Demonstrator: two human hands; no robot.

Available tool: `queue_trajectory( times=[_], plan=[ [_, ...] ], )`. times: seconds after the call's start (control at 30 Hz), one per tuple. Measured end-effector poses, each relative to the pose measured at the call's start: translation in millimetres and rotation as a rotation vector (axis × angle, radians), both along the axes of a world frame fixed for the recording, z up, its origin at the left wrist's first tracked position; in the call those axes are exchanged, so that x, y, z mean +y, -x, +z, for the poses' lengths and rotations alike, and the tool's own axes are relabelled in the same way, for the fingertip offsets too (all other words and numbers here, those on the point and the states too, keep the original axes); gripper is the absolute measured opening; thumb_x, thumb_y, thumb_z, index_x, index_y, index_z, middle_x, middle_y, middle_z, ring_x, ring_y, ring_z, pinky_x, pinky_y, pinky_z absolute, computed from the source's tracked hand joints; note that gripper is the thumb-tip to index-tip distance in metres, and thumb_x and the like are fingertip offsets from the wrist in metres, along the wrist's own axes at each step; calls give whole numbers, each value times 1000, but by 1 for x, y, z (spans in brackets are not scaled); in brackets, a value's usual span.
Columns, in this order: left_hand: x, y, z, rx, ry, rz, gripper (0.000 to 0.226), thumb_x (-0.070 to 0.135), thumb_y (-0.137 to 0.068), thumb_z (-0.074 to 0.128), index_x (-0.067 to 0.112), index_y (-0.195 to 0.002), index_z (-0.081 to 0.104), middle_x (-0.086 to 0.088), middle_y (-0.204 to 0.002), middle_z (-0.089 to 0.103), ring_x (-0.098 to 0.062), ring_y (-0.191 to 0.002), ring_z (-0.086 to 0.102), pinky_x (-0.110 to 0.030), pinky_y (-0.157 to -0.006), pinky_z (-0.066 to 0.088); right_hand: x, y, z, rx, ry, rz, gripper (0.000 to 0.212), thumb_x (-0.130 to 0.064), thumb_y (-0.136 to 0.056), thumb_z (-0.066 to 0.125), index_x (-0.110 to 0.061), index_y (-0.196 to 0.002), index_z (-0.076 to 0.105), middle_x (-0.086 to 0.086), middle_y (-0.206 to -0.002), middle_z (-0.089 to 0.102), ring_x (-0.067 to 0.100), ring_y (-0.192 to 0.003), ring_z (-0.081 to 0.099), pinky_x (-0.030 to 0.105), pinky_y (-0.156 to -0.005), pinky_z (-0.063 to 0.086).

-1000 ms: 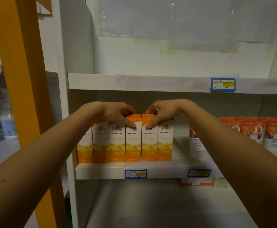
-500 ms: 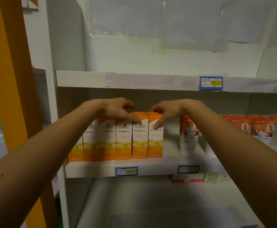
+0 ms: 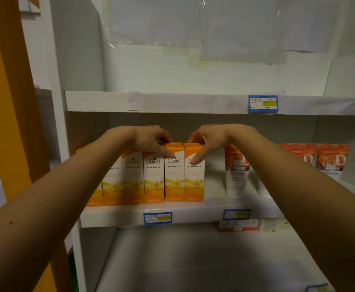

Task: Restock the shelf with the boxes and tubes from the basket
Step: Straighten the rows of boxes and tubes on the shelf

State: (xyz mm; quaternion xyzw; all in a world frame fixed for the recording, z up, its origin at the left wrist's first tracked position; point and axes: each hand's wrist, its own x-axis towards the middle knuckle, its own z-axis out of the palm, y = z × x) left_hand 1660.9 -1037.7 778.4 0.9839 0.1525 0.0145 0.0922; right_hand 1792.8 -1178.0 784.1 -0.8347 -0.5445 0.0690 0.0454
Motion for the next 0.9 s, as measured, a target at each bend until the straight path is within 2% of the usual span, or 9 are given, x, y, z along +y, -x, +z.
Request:
queue_trajectory(
  times=[0.1,0.17,0.23,0.33,0.47,0.57,0.63,0.8,0.9],
  plan=[
    [0,0,0,5,9,8,62,48,-82,60,22,-135,42,-1,-136,50,-20,-120,51,-34,-100,42,0,1,-3,9,-13,4,57,-38,-74,73,-18,-124,53,-1,-120,63,16,-108,59,38,-103,43],
    [-2,0,-1,10,5,10,61,47,-84,58,21,-136,40,-1,-137,50,-20,-121,50,-34,-101,42,-5,1,-6,18,-36,8,64,-39,-74,73,-19,-129,48,-1,-127,59,16,-113,56,35,-104,41],
    [-3,-1,-2,30,6,17,63,47,-85,56,21,-139,37,-2,-138,49,-22,-121,51,-36,-103,42,-14,-1,-7,32,-82,-4,78,-43,-74,72,-22,-139,36,-2,-141,47,17,-126,46,32,-104,36],
    [-8,-4,-2,29,1,35,69,45,-85,56,17,-142,31,-5,-142,46,-23,-125,49,-37,-105,42,-39,-13,-3,14,-193,-62,90,-52,-71,69,-26,-145,25,-4,-152,31,18,-137,34,39,-109,33],
    [-26,-10,-1,-184,-92,48,75,51,-83,56,15,-143,30,-6,-148,39,-26,-132,42,-40,-108,38,-81,-36,3,-56,-268,-151,77,-53,-77,63,-26,-142,31,-2,-150,34,18,-134,38,39,-108,36],
    [-50,-19,-3,-423,-253,2,53,44,-89,50,15,-134,45,-7,-138,51,-25,-124,49,-40,-100,43,-107,-50,1,-163,-321,-201,58,-43,-86,56,-20,-137,40,3,-143,44,20,-125,47,35,-102,40],
    [-67,-29,-5,-546,-293,-49,38,35,-93,48,14,-124,55,-7,-128,60,-25,-115,55,-40,-94,47,-121,-60,-1,-248,-316,-255,47,-35,-90,53,-17,-133,46,6,-137,51,22,-120,51,35,-100,43],
    [-104,-65,-16,-532,-370,-131,32,28,-94,44,13,-118,59,-9,-121,64,-29,-112,58,-41,-88,49,-145,-75,-16,-284,-227,-385,42,-31,-93,50,-18,-133,49,7,-135,54,25,-121,53,40,-102,43],
    [-116,-88,-25,-448,-374,-117,32,29,-95,44,12,-116,61,-9,-117,65,-26,-105,61,-34,-78,46,-150,-76,-27,-282,-232,-393,40,-31,-93,49,-19,-132,49,9,-130,57,26,-115,56,39,-97,45]
  ],
)
